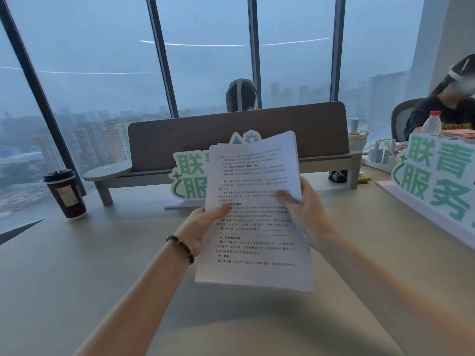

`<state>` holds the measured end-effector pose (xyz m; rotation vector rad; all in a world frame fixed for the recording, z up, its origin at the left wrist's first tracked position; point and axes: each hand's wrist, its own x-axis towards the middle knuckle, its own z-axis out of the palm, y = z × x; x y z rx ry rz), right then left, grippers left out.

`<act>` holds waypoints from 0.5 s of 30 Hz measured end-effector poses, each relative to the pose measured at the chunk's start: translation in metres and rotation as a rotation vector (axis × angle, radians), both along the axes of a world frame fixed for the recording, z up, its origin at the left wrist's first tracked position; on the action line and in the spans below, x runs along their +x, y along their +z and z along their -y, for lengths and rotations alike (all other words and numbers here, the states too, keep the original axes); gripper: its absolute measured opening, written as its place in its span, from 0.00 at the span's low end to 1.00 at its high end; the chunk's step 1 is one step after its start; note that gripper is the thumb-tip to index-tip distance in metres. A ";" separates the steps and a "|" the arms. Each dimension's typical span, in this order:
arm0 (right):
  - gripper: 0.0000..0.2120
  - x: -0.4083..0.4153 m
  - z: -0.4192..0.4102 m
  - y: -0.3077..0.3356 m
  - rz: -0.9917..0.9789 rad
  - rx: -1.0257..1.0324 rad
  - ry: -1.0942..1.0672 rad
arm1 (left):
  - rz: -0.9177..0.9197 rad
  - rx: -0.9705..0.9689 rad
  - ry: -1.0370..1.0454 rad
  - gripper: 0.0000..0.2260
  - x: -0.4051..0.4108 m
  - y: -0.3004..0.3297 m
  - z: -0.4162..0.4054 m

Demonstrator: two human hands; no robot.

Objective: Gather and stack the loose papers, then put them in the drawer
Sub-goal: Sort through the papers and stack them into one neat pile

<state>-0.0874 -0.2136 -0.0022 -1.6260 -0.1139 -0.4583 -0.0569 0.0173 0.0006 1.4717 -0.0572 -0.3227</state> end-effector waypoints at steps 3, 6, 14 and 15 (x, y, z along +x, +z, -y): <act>0.11 -0.006 -0.005 -0.001 0.166 -0.192 -0.094 | 0.215 -0.016 0.167 0.09 -0.008 -0.006 0.017; 0.12 -0.009 -0.008 0.004 0.223 -0.092 -0.082 | 0.384 -0.061 0.280 0.03 -0.016 -0.007 0.026; 0.18 -0.019 -0.004 0.004 0.048 0.213 0.182 | 0.447 -0.095 0.251 0.06 -0.023 -0.024 0.025; 0.15 -0.018 -0.005 -0.005 -0.011 0.187 0.178 | 0.396 -0.094 0.237 0.07 -0.024 -0.029 0.026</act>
